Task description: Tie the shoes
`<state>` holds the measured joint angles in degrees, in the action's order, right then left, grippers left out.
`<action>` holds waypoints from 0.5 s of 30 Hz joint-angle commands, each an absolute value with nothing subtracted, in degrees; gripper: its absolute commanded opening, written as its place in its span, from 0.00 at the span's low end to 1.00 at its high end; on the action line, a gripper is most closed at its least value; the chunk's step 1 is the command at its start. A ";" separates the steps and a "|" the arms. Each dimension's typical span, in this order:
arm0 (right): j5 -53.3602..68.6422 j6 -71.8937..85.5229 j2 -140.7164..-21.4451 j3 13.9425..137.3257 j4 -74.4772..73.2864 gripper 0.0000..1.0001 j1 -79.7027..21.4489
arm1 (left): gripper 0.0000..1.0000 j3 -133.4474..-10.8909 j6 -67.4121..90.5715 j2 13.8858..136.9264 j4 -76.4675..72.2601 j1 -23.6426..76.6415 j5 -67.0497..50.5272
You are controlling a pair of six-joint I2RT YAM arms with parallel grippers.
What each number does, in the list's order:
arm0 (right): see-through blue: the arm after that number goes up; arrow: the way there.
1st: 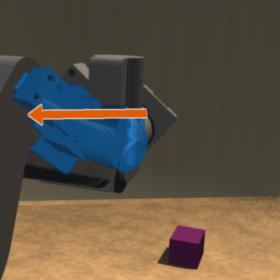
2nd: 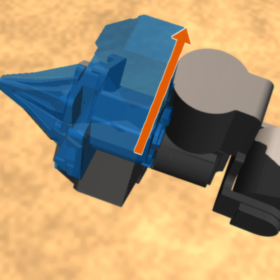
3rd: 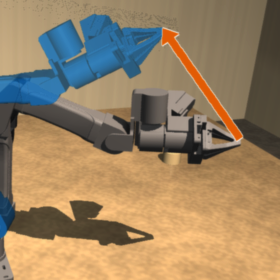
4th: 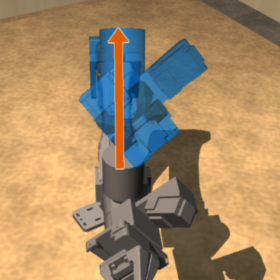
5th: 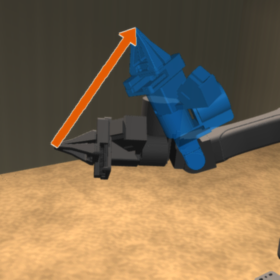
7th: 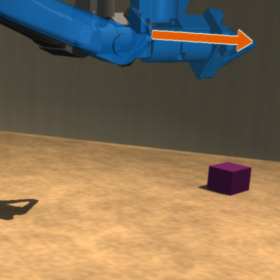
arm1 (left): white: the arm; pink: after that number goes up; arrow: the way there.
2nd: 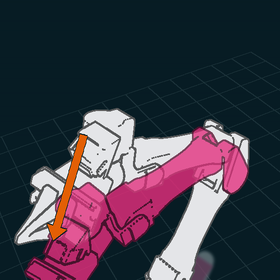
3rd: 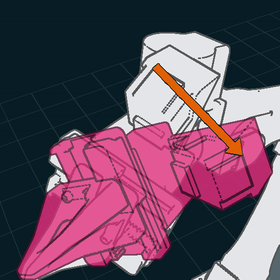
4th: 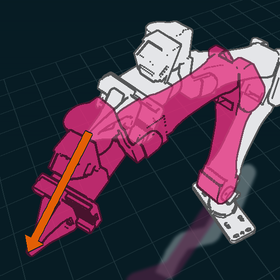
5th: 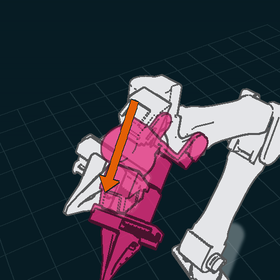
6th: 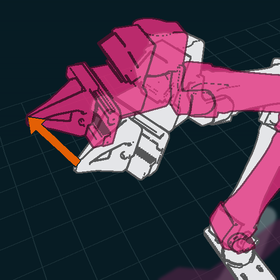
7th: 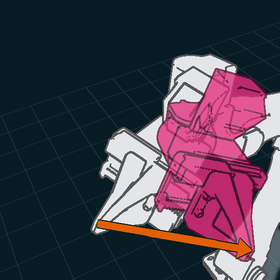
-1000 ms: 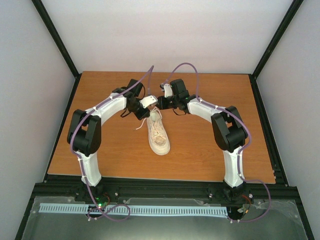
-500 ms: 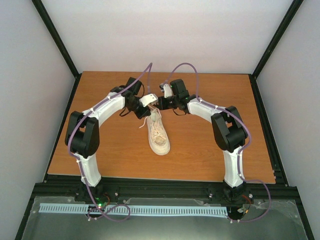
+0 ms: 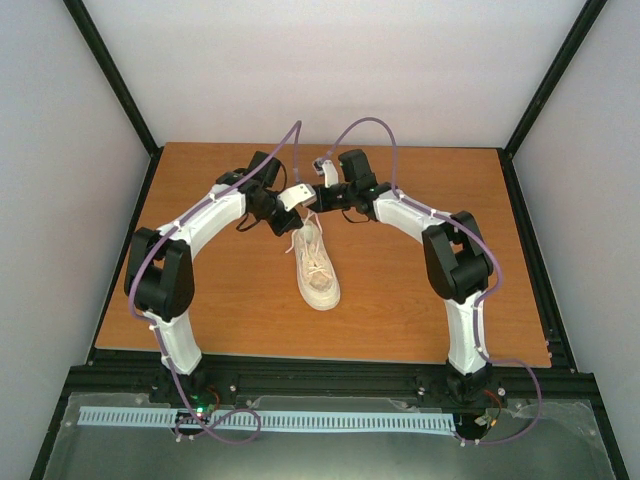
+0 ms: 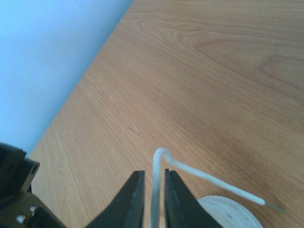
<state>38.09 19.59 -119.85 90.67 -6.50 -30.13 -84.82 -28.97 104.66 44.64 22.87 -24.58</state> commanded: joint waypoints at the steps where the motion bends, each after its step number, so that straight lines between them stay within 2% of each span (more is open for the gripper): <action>1: 38.27 21.25 -122.44 94.17 -7.36 0.17 -30.05 | 0.01 -84.22 -31.04 103.27 44.05 22.65 -24.17; 4: 38.69 21.49 -124.18 96.25 -8.63 0.40 -30.08 | 0.01 -83.97 -30.85 103.27 43.57 22.68 -24.66; 6: 37.74 19.17 -124.81 98.02 -12.26 0.50 -30.04 | 0.01 -83.94 -30.67 103.36 43.43 22.65 -24.64; 15: 39.01 7.31 -112.37 88.93 -13.66 0.63 -23.57 | 0.01 -83.25 -30.61 102.09 42.97 22.37 -25.22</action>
